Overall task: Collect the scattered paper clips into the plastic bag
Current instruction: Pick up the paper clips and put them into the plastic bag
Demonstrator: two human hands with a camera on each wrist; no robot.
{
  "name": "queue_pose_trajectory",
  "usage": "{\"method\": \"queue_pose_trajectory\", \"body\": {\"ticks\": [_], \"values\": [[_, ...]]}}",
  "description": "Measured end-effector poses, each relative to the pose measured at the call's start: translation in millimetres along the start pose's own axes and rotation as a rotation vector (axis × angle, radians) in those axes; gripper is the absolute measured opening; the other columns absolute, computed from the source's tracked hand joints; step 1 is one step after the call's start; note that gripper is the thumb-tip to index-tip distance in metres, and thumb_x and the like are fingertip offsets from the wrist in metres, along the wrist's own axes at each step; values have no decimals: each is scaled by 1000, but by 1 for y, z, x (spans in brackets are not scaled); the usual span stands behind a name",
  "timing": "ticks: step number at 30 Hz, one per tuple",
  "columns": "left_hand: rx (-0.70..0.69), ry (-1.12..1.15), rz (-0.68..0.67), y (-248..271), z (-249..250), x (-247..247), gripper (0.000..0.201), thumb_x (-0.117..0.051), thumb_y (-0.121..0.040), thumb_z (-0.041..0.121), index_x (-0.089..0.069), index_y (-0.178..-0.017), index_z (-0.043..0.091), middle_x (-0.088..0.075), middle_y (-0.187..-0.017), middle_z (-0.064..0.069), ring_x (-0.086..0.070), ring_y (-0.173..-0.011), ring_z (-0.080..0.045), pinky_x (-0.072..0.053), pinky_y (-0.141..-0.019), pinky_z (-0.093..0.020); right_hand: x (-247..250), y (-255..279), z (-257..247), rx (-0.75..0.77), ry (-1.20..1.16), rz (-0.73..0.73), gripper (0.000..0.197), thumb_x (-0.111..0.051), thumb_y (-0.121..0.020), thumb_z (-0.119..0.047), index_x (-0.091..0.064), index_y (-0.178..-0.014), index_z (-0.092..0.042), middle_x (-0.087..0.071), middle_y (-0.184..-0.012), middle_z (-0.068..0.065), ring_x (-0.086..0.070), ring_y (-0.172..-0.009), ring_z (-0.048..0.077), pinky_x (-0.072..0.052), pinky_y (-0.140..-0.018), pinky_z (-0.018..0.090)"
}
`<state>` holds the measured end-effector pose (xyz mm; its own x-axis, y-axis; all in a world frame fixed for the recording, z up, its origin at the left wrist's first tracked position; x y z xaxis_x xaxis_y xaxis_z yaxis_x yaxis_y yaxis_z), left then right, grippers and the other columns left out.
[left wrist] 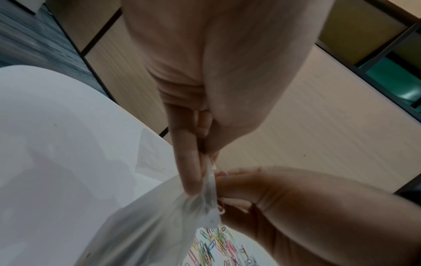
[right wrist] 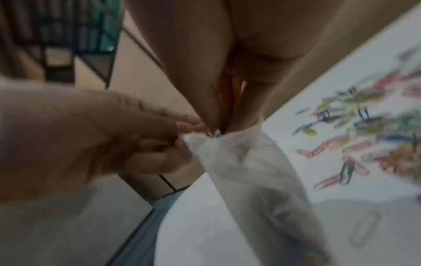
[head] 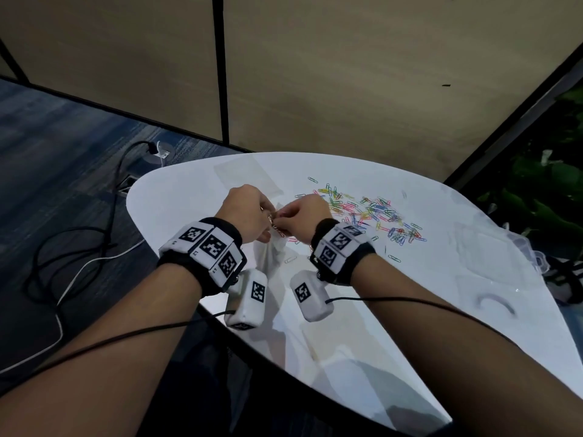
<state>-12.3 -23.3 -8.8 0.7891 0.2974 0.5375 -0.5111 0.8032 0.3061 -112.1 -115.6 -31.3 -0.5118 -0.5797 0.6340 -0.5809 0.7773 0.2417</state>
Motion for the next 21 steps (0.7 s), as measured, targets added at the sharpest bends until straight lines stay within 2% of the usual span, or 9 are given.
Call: {"method": "queue_pose_trajectory", "body": {"ticks": [4,8,10,12,13,14,16,18,21], "values": [[-5,-14,10,-1,-1,0,19,-54,-99,0,-73,-102,2,-74,-78,-19,-76,-63,-30,-66,-72,-42,-3,1,-18,147,264,63,17,-70,-82,-17,-75,-67,-10,-73,-68,9,-70,-66,23,-60,-70,36],[11,-37,29,-6,-6,5,18,-58,-95,-2,-74,-103,3,-76,-78,-19,-77,-66,-29,-65,-76,-42,-6,0,-20,197,382,-121,19,-63,-89,-19,-77,-100,-13,-75,-96,5,-69,-87,19,-55,-85,31],[23,-41,51,-8,-9,9,18,-58,-96,-1,-74,-103,4,-76,-77,-19,-77,-66,-29,-65,-77,-42,2,-2,-17,183,154,-168,18,-61,-90,-12,-76,-100,-13,-76,-96,5,-73,-81,17,-60,-80,35],[37,-57,83,-11,-12,13,20,-57,-95,-2,-73,-105,5,-76,-76,-17,-77,-66,-27,-65,-77,-42,15,-5,-7,120,-196,-92,21,-54,-92,-1,-74,-96,-8,-74,-89,11,-74,-72,23,-62,-70,37],[43,-64,92,-12,-14,14,22,-57,-94,-3,-73,-106,5,-76,-76,-16,-77,-66,-27,-65,-77,-42,19,-10,3,93,-261,-28,24,-50,-93,2,-73,-97,-6,-73,-90,14,-74,-74,25,-61,-70,36],[47,-67,96,-13,-16,15,23,-57,-94,-4,-74,-106,5,-76,-76,-16,-77,-68,-28,-65,-78,-41,21,-14,12,90,-193,23,27,-47,-94,1,-72,-101,-7,-72,-95,15,-73,-81,27,-60,-74,35],[52,-70,97,-15,-19,16,24,-58,-92,-6,-74,-107,5,-76,-79,-17,-77,-71,-29,-64,-78,-42,7,-17,30,130,234,-19,31,-47,-97,-10,-68,-119,-14,-68,-120,10,-66,-107,27,-53,-92,32],[52,-71,101,-17,-20,17,25,-56,-92,-6,-74,-107,5,-75,-77,-17,-77,-70,-29,-64,-78,-42,-22,-11,50,168,561,-213,40,-43,-100,-21,-51,-139,-15,-51,-143,10,-52,-128,26,-40,-106,34],[47,-78,110,-17,-19,17,25,-55,-93,-6,-74,-106,5,-75,-74,-17,-77,-66,-28,-64,-79,-42,-60,13,77,354,847,-432,55,-38,-102,-27,-25,-151,-7,-20,-159,15,-38,-138,30,-36,-112,41]]}}
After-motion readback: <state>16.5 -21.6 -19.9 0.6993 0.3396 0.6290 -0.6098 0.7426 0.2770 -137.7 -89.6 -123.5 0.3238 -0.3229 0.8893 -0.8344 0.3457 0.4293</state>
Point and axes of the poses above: each hand's wrist, its own y-axis away from the middle knuckle, its own x-axis out of the back of the hand, z = x × y, the point moved 5 cm from there along -y, towards the middle knuckle
